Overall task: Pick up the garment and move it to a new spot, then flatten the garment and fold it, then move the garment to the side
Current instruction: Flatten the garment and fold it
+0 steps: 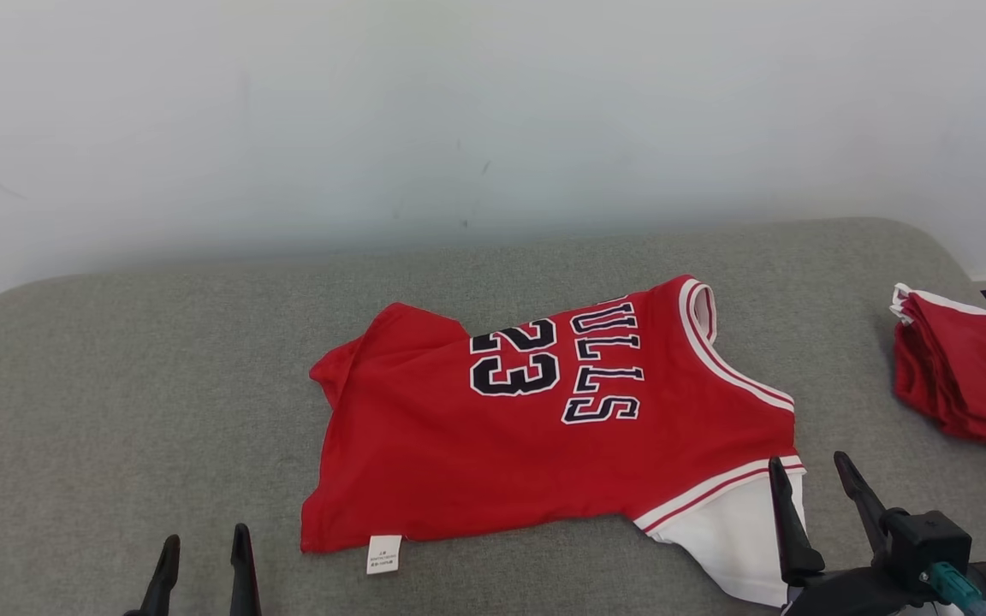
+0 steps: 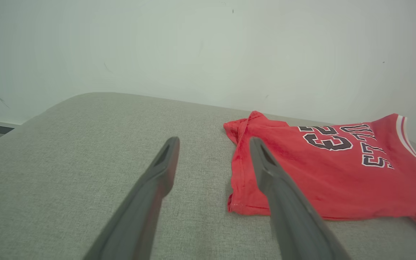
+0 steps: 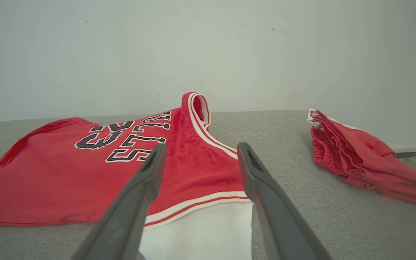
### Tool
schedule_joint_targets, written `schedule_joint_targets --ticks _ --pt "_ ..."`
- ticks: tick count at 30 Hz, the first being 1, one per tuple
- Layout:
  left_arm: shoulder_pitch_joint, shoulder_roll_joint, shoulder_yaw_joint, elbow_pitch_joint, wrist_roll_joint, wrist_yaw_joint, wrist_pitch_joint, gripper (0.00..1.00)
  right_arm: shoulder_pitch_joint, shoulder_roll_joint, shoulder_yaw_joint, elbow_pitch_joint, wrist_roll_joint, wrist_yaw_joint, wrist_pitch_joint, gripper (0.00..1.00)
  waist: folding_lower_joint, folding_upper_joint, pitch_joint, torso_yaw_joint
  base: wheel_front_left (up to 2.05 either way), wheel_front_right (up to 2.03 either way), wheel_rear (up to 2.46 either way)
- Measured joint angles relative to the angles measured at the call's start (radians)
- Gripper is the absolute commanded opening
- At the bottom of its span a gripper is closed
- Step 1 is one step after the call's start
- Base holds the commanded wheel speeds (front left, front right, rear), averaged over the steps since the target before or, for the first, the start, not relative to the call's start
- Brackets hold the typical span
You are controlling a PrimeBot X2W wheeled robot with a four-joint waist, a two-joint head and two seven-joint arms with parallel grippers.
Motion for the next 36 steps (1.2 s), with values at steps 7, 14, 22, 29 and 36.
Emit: schedule_joint_targets --ticks 7,14,22,29,36 --pt "0.006 0.0 -0.017 0.003 -0.006 0.009 0.0 1.0 -0.005 -0.007 -0.008 -0.001 0.012 0.0 0.021 1.0 0.0 0.0 0.009 -0.007 0.0 0.0 0.0" --pt "-0.039 -0.001 -0.075 0.162 -0.011 0.008 0.0 1.0 -0.007 -0.054 -0.004 0.036 0.057 0.0 0.225 1.0 0.0 0.0 0.018 -0.04 0.0 0.0 0.0" --pt "-0.185 -0.001 -0.098 0.409 -0.028 0.047 0.009 1.0 -0.005 -0.066 0.021 0.067 0.114 0.0 0.342 1.0 0.0 0.0001 0.055 -0.1 0.0 0.0 0.0" --pt "-0.257 0.004 -0.072 0.509 -0.034 0.088 0.005 1.0 -0.012 -0.051 0.048 0.088 0.139 0.0 0.361 1.0 0.0 0.0001 0.103 -0.129 0.0 0.0 0.0" --pt "-0.297 0.007 -0.062 0.512 -0.031 0.102 0.001 1.0 -0.025 -0.035 0.053 0.12 0.156 0.0 0.356 1.0 0.0001 0.0001 0.157 -0.124 0.0 0.0 0.0"
